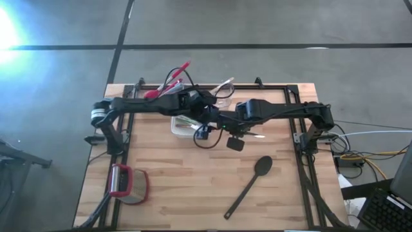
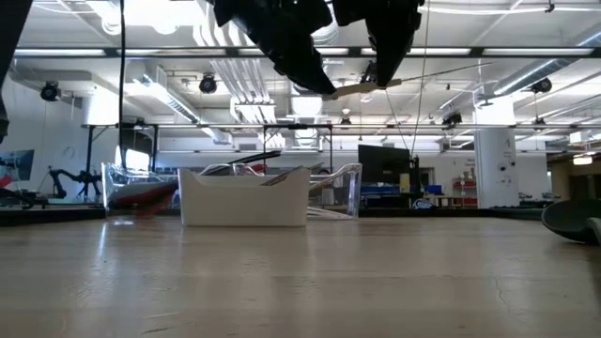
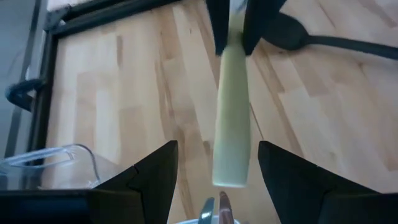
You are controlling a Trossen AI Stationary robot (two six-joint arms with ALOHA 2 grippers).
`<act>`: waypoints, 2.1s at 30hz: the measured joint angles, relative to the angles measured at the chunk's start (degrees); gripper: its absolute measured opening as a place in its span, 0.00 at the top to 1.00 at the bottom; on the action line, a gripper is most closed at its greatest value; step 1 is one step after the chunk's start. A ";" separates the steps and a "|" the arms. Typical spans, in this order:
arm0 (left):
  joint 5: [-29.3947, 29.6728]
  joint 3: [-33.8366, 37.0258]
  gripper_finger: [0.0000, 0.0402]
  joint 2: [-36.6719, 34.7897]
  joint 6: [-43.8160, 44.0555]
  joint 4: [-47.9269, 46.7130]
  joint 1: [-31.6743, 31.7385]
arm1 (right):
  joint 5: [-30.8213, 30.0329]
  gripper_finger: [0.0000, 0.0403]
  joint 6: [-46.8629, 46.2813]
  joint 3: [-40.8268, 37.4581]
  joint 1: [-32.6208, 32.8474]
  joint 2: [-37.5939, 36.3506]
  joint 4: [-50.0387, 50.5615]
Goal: Pick & Place Kitchen Items
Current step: Put the yellow knife into the white bin
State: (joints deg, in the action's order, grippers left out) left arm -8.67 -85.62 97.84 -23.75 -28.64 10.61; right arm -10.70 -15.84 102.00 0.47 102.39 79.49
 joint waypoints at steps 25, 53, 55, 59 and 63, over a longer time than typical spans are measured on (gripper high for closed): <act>0.59 -0.67 0.80 1.79 -0.42 1.16 -0.24 | -1.62 0.93 1.07 0.91 0.02 0.04 -0.57; 10.49 11.80 0.80 -7.22 -0.42 2.07 4.19 | -3.24 0.54 -10.04 0.72 2.26 -9.62 0.13; 9.43 15.37 0.80 -9.66 -1.10 3.08 5.47 | -5.34 0.55 -10.65 0.72 2.97 -11.07 0.75; 2.60 24.35 0.80 -16.06 -4.09 9.28 8.02 | -8.63 0.56 -11.89 0.52 3.95 -12.93 0.95; -3.62 33.38 0.80 -22.33 -9.76 12.74 10.49 | -11.28 0.56 -12.52 0.52 4.02 -14.15 1.04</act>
State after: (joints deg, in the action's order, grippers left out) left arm -12.28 -52.24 75.51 -33.50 -15.90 21.10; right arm -21.98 -28.36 102.52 4.49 88.24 80.53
